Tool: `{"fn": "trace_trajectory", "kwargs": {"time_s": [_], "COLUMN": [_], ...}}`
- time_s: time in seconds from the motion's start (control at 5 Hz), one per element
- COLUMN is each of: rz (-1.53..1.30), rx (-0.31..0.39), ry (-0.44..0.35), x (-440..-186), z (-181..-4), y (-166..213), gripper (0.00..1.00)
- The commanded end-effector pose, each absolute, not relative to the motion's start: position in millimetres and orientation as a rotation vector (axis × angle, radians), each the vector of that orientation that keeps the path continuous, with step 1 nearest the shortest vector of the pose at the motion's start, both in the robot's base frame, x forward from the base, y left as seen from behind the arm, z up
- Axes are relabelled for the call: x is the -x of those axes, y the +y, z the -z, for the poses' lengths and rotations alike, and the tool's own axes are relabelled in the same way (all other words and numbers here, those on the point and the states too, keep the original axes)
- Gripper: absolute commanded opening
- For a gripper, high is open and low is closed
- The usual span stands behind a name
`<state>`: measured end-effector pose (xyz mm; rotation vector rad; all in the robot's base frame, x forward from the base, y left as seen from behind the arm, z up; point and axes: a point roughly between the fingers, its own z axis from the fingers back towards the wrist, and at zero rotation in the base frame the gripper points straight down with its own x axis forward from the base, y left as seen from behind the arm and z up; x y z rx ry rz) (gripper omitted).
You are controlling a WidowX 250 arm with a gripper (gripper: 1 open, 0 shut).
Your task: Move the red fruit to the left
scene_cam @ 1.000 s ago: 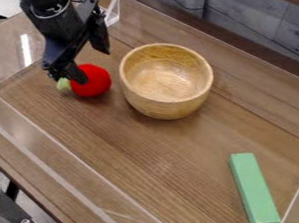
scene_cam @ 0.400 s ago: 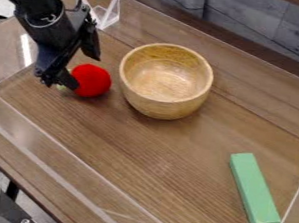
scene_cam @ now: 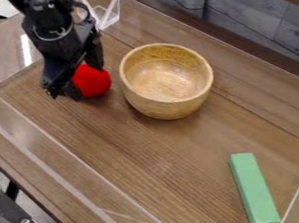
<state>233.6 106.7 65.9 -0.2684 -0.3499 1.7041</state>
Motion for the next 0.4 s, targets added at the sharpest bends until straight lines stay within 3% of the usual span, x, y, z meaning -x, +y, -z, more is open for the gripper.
{"fn": "trace_trajectory", "kwargs": {"time_s": [0.0,0.2], "rz": [-1.703,-1.712], "rx": [0.265,0.258], "ry": [-0.393,-0.397], "x": [-243,-247], "z": [-58.7,-47.6], "y": [113,117], "gripper": [1.00,0.00]}}
